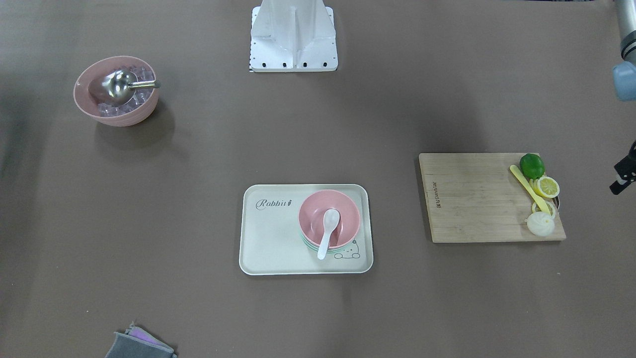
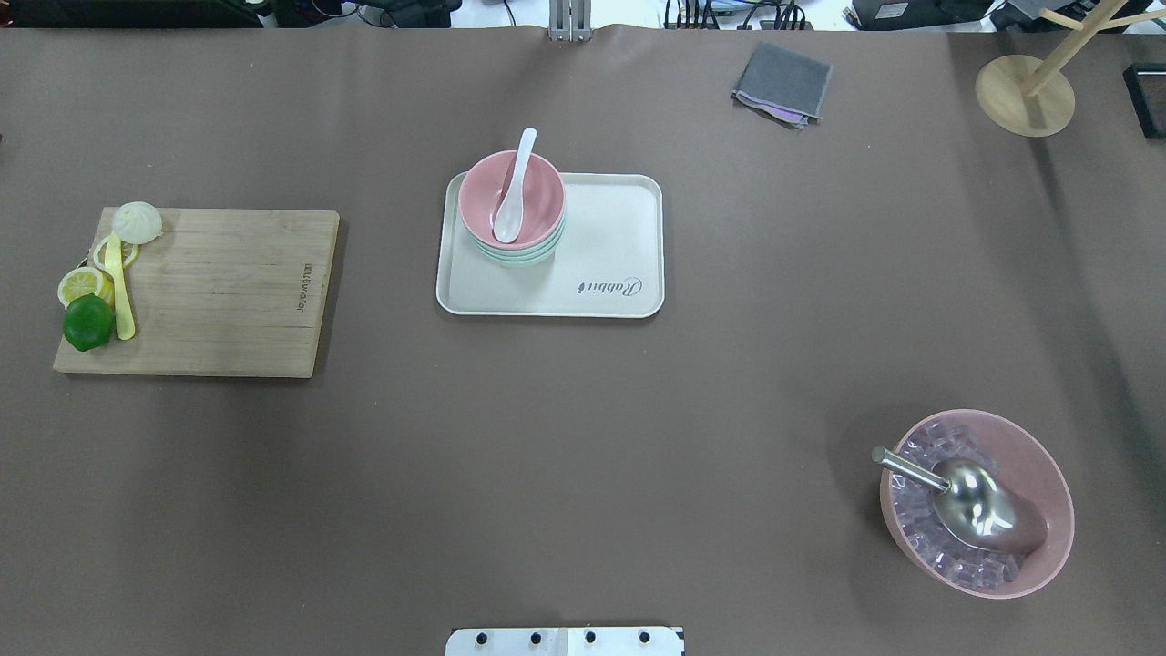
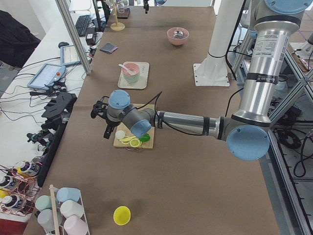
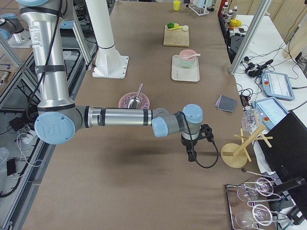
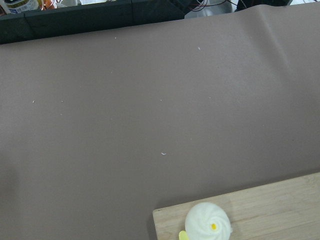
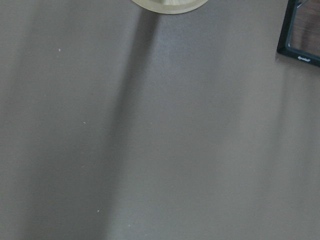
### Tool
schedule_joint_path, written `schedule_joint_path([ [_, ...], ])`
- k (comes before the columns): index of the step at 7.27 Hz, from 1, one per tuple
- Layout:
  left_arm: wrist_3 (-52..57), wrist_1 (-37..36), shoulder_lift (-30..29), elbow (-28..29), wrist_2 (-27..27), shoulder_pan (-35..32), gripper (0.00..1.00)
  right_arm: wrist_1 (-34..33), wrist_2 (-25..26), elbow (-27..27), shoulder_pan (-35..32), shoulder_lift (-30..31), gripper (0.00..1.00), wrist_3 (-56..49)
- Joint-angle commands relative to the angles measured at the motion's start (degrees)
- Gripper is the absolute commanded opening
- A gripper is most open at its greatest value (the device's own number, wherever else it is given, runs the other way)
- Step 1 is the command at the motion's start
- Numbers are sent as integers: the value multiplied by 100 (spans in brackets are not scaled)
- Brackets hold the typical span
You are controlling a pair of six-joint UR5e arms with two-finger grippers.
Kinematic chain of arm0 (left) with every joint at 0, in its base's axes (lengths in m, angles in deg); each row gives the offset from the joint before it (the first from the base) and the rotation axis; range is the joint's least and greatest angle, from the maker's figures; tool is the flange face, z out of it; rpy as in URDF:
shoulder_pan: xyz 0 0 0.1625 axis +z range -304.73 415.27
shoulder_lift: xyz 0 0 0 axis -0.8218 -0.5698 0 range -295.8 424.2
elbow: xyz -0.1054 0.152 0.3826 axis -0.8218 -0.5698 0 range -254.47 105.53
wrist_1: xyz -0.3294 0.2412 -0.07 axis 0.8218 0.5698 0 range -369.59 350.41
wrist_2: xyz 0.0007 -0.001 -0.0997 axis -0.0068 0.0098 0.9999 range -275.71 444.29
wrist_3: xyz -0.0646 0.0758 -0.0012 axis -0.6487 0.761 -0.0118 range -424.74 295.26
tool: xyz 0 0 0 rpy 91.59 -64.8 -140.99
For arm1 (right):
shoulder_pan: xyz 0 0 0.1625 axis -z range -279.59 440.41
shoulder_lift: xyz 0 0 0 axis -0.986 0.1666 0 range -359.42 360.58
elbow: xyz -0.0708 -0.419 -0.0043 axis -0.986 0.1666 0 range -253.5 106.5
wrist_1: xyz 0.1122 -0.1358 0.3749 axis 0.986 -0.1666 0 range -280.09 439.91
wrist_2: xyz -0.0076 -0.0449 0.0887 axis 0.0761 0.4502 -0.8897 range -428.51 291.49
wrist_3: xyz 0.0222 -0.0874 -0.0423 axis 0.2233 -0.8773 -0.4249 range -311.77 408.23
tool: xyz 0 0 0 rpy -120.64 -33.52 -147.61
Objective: Stack pink bowl on green and place spoon
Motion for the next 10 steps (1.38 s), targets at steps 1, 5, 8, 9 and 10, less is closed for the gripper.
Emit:
schedule_joint_path([
  [1,1329,-1920,-90,-458,-9,-192,98,-1777,-89,-969,21,69,100,-277],
  [5,1915,-1883,577,-91,-396,-465,98,-1514,-868,-374,-119,229,100,-482],
  [8,1915,-1883,674,-73,-378,-474,98,-1417,-978,-241,-207,265,100,-517],
  [9,1906,-1883,675,-73,-126,-483,98,-1417,-978,-206,-234,273,100,-526],
  [10,1906,-1892,675,-82,59,-509,98,-1356,-987,-75,-286,352,100,-517],
])
